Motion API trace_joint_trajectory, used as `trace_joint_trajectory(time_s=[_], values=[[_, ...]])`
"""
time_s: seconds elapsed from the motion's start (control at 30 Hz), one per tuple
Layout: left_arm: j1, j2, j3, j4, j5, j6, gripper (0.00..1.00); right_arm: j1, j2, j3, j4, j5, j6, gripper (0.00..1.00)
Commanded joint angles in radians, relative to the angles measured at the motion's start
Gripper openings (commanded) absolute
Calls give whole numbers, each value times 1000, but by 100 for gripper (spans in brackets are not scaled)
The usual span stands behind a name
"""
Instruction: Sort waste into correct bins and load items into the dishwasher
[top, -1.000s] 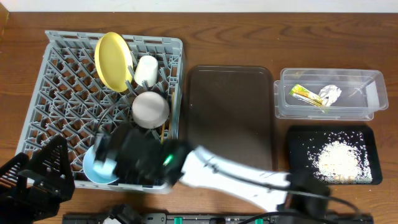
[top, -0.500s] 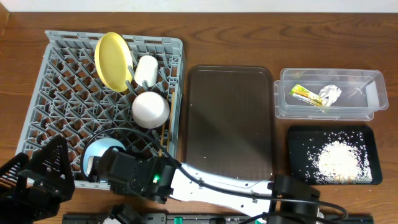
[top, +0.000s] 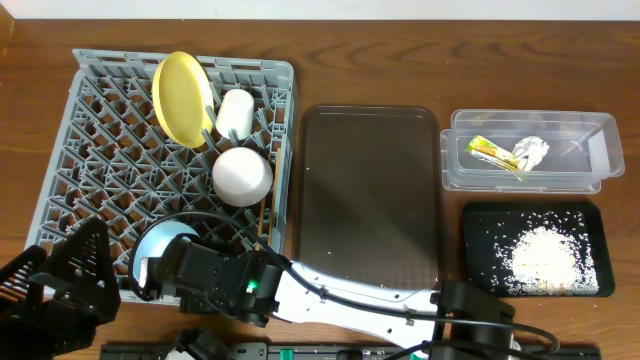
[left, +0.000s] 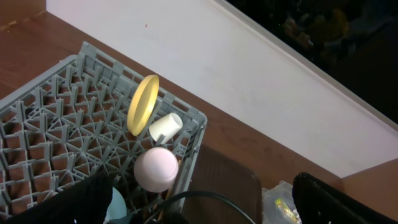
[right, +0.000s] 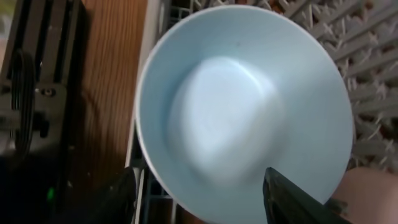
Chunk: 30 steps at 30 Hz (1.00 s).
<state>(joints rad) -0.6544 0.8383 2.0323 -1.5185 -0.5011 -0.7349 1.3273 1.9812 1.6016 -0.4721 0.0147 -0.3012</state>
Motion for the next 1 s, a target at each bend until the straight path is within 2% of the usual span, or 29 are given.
trace_joint_trajectory(time_s=[0.0, 0.13, 0.27, 0.37, 0.47, 0.5, 0.77, 0.87, 0.97], values=[[5, -3, 3, -1, -16, 9, 94, 16, -17, 5, 8, -8, -132, 65], [5, -3, 3, -1, -16, 9, 94, 16, -8, 5, 8, -28, -201, 64], [5, -3, 3, -1, -16, 9, 94, 16, 23, 5, 8, -84, -278, 55], [5, -3, 3, -1, -16, 9, 94, 15, 45, 5, 9, -86, -300, 40], [5, -3, 3, -1, -16, 9, 94, 15, 46, 5, 10, -79, -299, 9], [5, -3, 3, -1, -16, 9, 94, 15, 46, 5, 12, -74, -299, 1], [5, -3, 3, -1, -16, 9, 94, 14, -29, 7, 17, 38, -287, 1], [5, -3, 3, -1, -16, 9, 94, 8, -93, 7, 28, 100, -231, 1], [5, -3, 3, -1, -16, 10, 94, -20, -158, 7, 43, 69, -122, 1]])
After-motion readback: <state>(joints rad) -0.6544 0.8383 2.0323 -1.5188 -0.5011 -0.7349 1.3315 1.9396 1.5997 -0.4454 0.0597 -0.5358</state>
